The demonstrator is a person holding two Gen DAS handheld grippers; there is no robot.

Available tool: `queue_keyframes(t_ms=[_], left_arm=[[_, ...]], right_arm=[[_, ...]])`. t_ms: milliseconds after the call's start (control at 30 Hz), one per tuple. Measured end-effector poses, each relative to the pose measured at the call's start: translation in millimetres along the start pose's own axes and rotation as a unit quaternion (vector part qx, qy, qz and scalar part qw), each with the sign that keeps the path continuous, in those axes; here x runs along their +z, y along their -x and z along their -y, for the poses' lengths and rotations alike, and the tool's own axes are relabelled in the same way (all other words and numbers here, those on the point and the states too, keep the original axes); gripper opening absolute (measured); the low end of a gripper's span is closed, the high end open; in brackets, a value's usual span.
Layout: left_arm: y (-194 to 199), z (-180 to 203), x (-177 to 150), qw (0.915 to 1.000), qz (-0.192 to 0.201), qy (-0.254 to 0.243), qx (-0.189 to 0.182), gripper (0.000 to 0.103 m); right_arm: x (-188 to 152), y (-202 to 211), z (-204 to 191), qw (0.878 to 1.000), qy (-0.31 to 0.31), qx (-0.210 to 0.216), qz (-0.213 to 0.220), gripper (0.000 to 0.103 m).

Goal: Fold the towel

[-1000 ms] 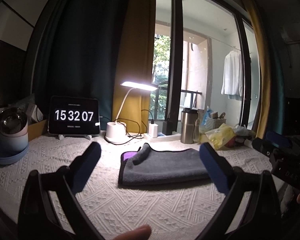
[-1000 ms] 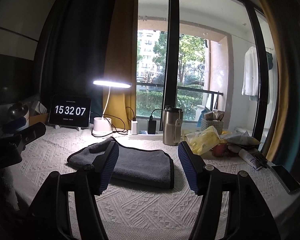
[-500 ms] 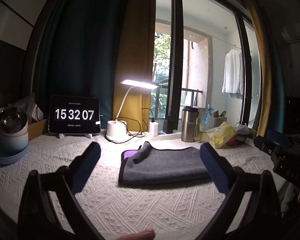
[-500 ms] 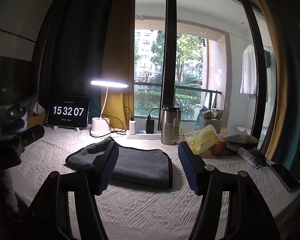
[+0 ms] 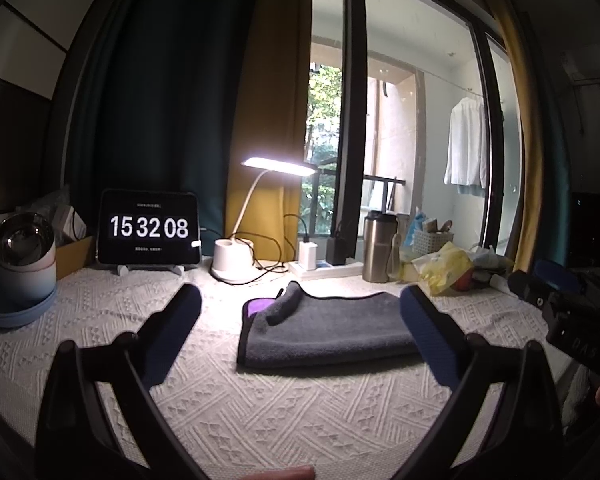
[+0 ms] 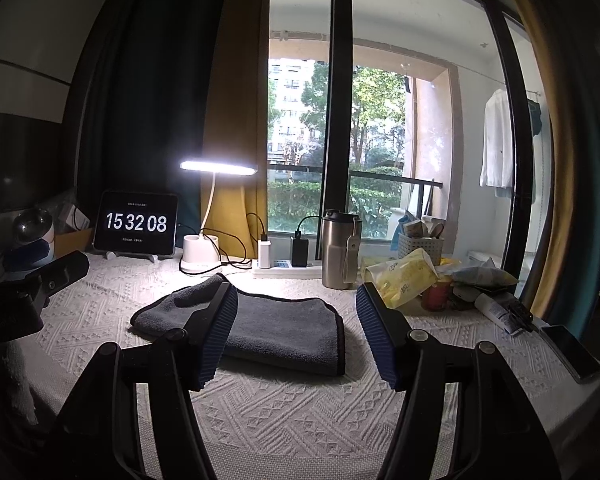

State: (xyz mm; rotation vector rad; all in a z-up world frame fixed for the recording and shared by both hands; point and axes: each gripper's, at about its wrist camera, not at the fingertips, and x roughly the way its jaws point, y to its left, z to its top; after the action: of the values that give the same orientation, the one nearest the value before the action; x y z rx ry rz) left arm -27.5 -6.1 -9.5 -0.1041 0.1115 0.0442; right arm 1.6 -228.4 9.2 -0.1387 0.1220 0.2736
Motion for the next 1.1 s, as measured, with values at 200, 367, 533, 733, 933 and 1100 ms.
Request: queue_keyframes(t_ms=[200, 367, 533, 733, 933, 1100], left_arm=[[-0.4, 0.2, -0.4, 1.0000, 0.000, 0.000, 0.000, 0.100], [-0.3, 0.3, -0.5, 1.0000, 0.000, 0.000, 0.000, 0.101], [-0.5, 0.1, -0.5, 1.0000, -0.001, 0.000, 0.000, 0.101], [-0.6, 0.6, -1.5, 1.0000, 0.000, 0.000, 0.001, 0.101], [-1.1, -0.2, -1.7, 1.0000, 0.000, 0.000, 0.001, 0.101], [-1.4, -0.5, -1.7, 1.0000, 0.000, 0.000, 0.001, 0.101]], right_arm=[[0.1, -0.5, 0.3, 1.000, 0.000, 0.000, -0.001, 0.065], [0.1, -0.3, 0.6, 1.000, -0.001, -0.001, 0.000, 0.065], [0.2, 0.0, 1.5, 1.000, -0.002, -0.002, 0.000, 0.065], [0.3, -0.2, 1.8, 1.000, -0.002, -0.003, 0.000, 0.065], [0.2, -0.2, 2.0, 1.000, -0.002, -0.003, 0.001, 0.065], [0.2, -0.1, 2.1, 1.000, -0.002, -0.003, 0.000, 0.065]])
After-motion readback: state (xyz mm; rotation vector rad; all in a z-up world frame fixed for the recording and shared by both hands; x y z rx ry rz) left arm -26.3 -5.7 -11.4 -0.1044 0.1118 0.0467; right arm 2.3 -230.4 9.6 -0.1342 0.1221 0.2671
